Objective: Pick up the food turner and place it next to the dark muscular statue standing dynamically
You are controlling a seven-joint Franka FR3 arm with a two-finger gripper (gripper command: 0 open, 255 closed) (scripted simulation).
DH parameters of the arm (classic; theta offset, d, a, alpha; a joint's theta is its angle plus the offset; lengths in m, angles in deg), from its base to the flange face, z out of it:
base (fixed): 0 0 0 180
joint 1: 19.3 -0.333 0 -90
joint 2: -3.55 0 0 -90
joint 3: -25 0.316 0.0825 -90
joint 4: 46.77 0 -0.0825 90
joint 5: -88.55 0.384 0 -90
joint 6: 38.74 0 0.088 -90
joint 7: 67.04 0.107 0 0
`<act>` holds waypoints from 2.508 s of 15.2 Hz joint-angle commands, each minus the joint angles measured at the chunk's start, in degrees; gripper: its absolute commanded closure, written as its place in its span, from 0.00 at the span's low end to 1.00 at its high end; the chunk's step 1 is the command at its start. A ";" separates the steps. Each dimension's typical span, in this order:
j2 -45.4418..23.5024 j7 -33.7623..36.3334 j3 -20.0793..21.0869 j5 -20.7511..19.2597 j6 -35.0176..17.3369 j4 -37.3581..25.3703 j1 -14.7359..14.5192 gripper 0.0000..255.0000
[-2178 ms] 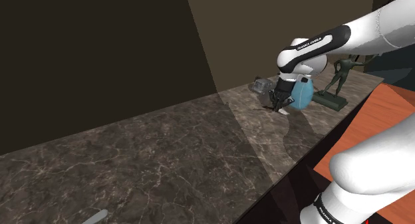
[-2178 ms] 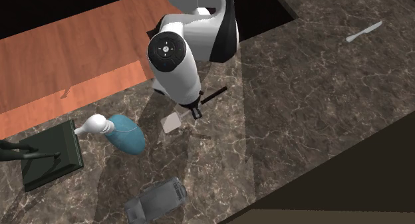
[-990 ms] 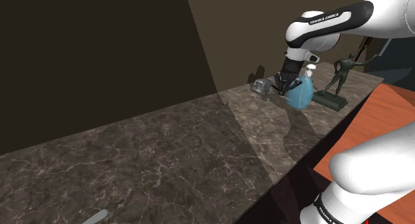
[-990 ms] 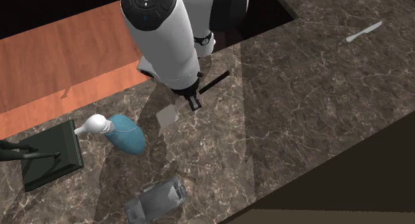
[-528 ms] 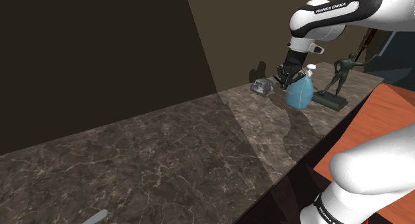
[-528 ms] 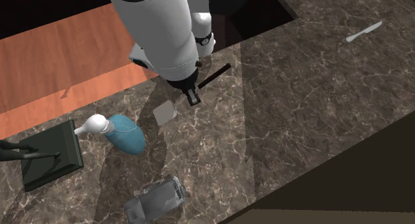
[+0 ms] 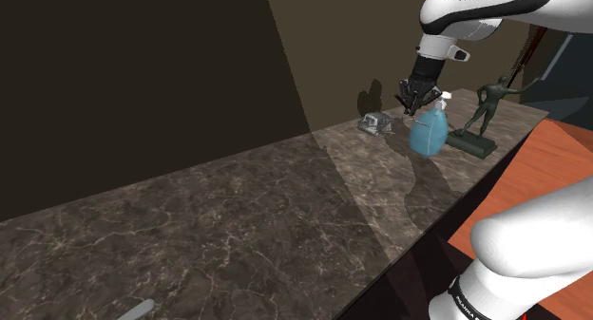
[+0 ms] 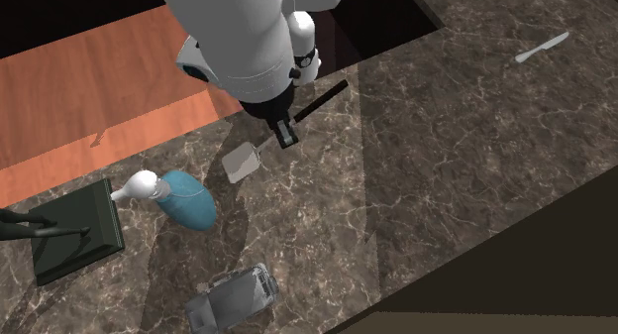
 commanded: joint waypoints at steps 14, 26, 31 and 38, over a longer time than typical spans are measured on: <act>-1.89 0.44 -0.12 0.00 11.72 -13.60 -0.02 1.00; -5.50 0.81 -0.25 0.17 21.40 -26.89 -0.07 1.00; -7.70 0.95 -0.34 0.30 25.73 -33.42 -0.08 1.00; -10.84 -0.43 -1.36 0.34 31.26 -42.00 0.54 1.00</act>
